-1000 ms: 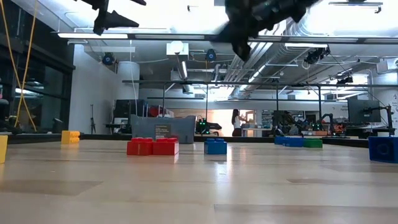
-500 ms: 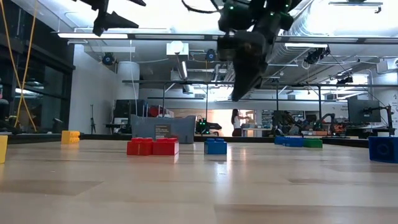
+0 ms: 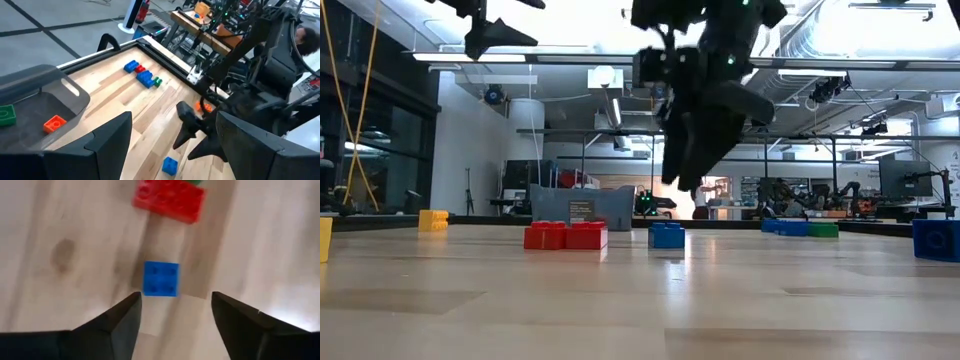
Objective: Sort blocks by size
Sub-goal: Put the blue game piece into the black bin
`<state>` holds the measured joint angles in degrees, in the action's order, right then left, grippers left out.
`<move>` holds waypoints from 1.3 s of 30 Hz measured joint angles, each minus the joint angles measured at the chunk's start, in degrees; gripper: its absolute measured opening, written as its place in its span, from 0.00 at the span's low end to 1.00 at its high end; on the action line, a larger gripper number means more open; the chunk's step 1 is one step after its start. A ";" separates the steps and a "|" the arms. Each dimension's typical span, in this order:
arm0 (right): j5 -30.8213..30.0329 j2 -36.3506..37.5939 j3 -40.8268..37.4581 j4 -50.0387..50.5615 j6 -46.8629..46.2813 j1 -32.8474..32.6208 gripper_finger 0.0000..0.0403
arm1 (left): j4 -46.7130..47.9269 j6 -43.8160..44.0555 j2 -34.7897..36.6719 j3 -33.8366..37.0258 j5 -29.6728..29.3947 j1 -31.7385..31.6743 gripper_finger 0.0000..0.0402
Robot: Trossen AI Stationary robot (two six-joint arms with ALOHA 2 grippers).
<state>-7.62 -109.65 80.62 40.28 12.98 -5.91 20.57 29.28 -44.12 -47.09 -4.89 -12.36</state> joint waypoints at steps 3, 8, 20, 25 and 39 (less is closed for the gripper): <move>5.18 -1.47 0.00 -0.81 -3.56 1.46 0.61 | -0.39 0.02 0.62 0.00 0.00 0.00 0.68; 5.07 -2.19 0.09 -4.80 -1.84 3.28 0.61 | -0.38 0.45 0.66 0.00 -0.11 0.00 0.68; 8.72 -7.80 0.05 -6.67 1.03 3.25 0.61 | -0.45 3.38 0.55 0.00 -1.46 0.03 0.68; 7.55 -9.32 0.11 -6.32 2.66 3.24 0.61 | -1.00 3.71 0.54 0.00 -1.88 0.00 0.68; -1.16 -5.46 3.51 -5.04 5.01 7.67 0.33 | -14.85 3.16 4.48 -0.01 -4.33 0.00 0.68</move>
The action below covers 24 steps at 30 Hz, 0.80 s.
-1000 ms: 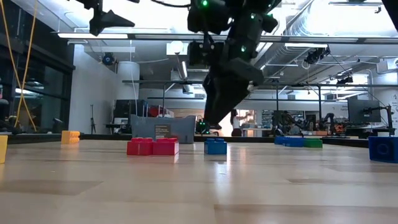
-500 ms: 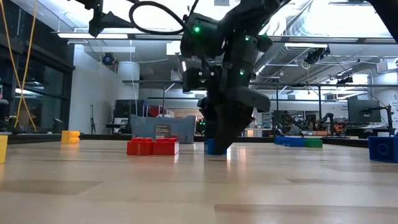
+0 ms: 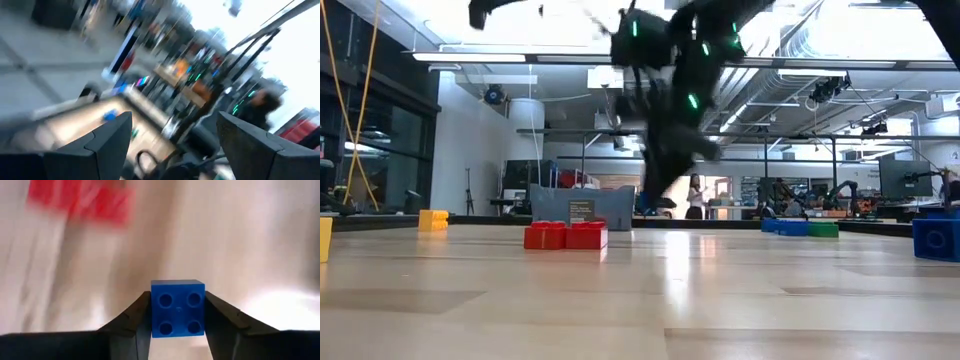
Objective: Sort blocks by size
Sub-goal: Put the blue game piece into the black bin
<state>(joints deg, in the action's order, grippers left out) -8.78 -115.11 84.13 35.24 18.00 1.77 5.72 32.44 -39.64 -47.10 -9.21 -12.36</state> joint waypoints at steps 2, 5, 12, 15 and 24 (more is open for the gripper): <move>-1.97 1.47 3.86 -0.86 1.07 1.98 0.33 | -2.74 -2.57 1.58 -0.01 -0.44 0.00 0.68; -3.27 1.76 10.65 -4.37 1.56 6.21 0.33 | -4.88 -5.44 3.69 -0.03 -1.98 0.00 0.68; -6.67 -4.49 24.51 -16.36 -2.24 16.24 0.33 | -4.77 -5.97 5.41 -0.03 -4.92 0.00 0.68; -6.42 -8.17 29.13 -15.67 -10.33 19.31 0.34 | -4.68 -5.06 5.37 -0.03 -4.94 0.00 0.68; 0.74 -10.36 33.73 -11.86 -21.09 21.24 0.64 | -4.33 -4.00 5.15 -0.03 -4.94 0.02 0.68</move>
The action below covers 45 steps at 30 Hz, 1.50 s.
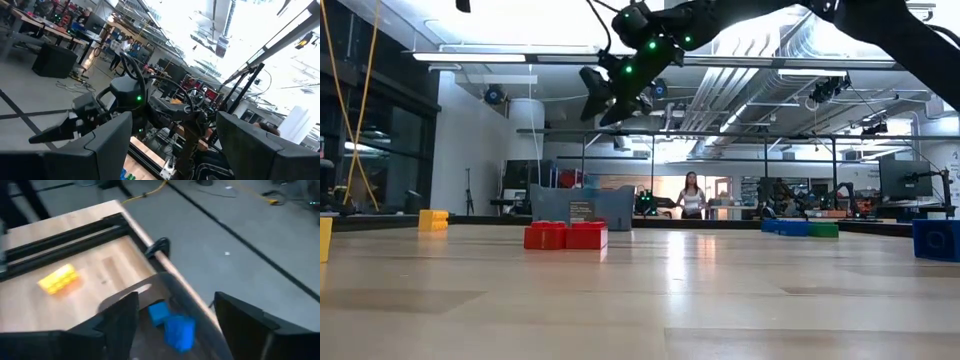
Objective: Sort blocks by size
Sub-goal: Put the blue game piece into the black bin, then put the red game piece into the green bin
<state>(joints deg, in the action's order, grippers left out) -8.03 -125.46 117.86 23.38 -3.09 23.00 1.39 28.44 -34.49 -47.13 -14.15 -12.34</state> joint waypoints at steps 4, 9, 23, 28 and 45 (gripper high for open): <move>3.89 0.80 0.13 1.59 -1.62 0.00 0.68 | 0.02 -0.06 0.01 0.00 -0.06 -0.02 0.68; 13.69 1.29 0.13 13.11 -2.73 -0.47 0.69 | 1.15 -0.41 0.01 0.00 -0.07 -0.02 0.68; 14.15 1.37 -16.92 21.09 -34.17 -20.73 0.69 | 6.99 2.39 -0.36 0.07 -0.03 -0.02 0.68; 5.60 1.46 -16.31 19.49 -51.78 -25.19 0.69 | 7.06 2.41 -0.38 0.07 -0.37 -0.02 0.68; 2.48 -2.60 -16.41 21.73 -70.40 -27.30 0.39 | 12.58 1.32 -0.36 0.07 0.06 0.04 0.68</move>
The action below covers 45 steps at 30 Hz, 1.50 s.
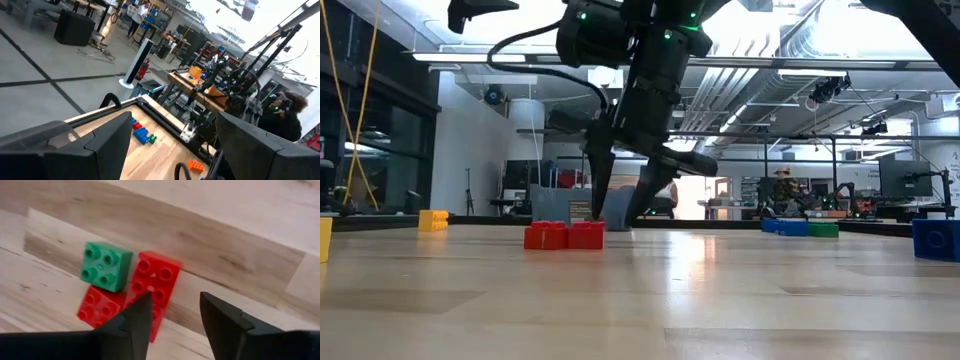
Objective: Sort blocks by size
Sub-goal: Put the red game piece into the green bin
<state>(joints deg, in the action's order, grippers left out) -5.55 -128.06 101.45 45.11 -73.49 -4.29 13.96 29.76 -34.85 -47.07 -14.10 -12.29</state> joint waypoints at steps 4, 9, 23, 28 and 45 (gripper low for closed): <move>-0.21 0.04 0.02 0.06 0.15 0.04 0.36 | 0.71 -0.98 -0.11 0.00 -0.01 -0.02 0.68; 0.20 0.04 0.02 1.42 1.62 0.00 0.36 | 1.00 -2.43 -0.84 0.00 -0.16 -0.03 0.68; 0.13 2.26 0.00 11.87 19.86 2.06 0.36 | -1.73 0.09 -5.98 -0.02 -2.18 -0.07 0.68; 7.20 4.38 0.07 1.97 20.99 2.08 0.36 | -2.38 0.21 -6.93 -0.02 -3.78 -0.07 0.68; 10.38 -0.01 0.02 -9.78 18.39 1.36 0.17 | -1.89 0.63 -7.15 -0.02 -4.54 -0.05 0.68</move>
<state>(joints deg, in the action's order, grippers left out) 4.83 -128.07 101.47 35.33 -55.11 -2.94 12.07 30.39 -42.00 -47.09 -18.63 -12.34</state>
